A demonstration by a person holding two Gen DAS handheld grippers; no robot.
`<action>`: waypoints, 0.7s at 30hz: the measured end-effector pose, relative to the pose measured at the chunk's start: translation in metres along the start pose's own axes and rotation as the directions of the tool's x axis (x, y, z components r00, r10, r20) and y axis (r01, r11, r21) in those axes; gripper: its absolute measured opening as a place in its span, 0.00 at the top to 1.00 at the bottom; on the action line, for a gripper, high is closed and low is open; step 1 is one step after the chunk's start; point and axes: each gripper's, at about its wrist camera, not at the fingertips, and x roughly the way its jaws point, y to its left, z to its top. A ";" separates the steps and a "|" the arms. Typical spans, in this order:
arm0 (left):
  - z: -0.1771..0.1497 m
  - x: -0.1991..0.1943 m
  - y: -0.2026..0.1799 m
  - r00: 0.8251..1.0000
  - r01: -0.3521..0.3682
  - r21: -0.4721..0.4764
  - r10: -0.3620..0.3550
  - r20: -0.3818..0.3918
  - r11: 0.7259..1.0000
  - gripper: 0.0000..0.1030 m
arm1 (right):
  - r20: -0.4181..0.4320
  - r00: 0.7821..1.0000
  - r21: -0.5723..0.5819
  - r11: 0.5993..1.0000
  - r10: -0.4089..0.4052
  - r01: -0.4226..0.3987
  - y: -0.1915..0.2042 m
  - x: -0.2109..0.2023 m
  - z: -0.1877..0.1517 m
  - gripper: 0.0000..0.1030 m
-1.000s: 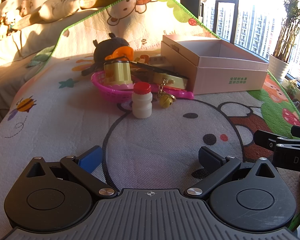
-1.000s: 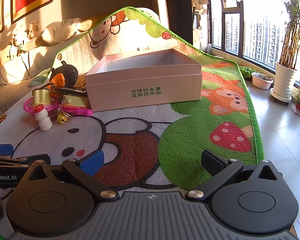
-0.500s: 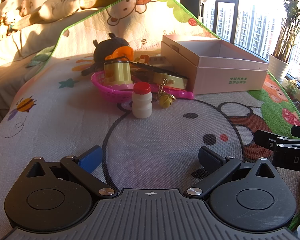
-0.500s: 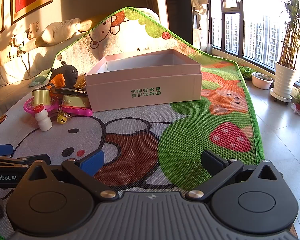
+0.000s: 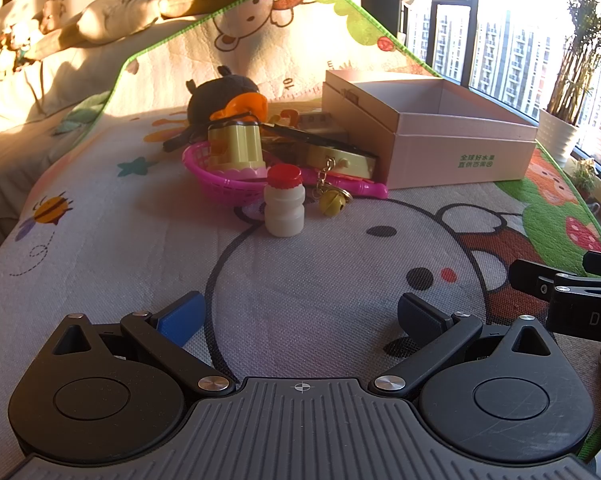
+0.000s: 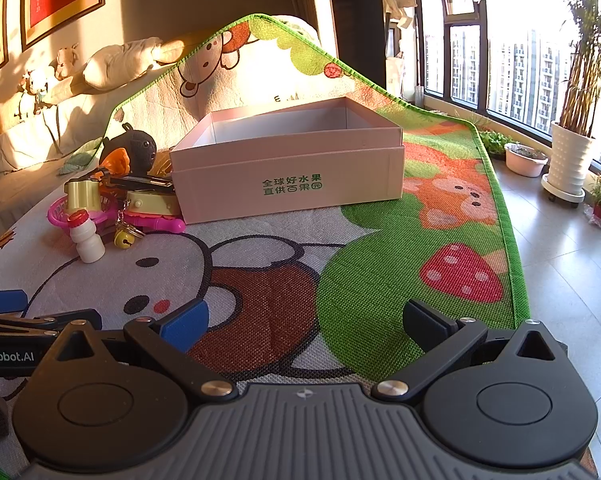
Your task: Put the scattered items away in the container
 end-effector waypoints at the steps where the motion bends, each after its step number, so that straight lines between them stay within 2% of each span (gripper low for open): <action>1: 0.000 0.000 0.000 1.000 0.000 0.000 0.000 0.000 1.000 0.00 | -0.001 1.000 0.000 1.000 0.000 0.000 0.000 0.000 0.000 0.00; 13: 0.002 -0.002 -0.004 1.000 -0.012 0.008 0.012 0.000 1.000 0.00 | -0.030 0.999 -0.031 0.999 -0.022 0.021 0.005 0.003 0.002 0.00; 18: 0.005 -0.006 0.004 0.999 0.053 -0.007 -0.053 -0.002 0.999 0.00 | -0.055 0.998 -0.068 0.997 -0.036 0.033 0.011 0.007 0.004 0.00; 21: 0.007 -0.011 0.009 0.999 0.044 0.021 -0.044 0.012 0.999 0.00 | -0.071 0.997 -0.071 0.997 -0.037 0.032 0.011 0.008 0.006 0.00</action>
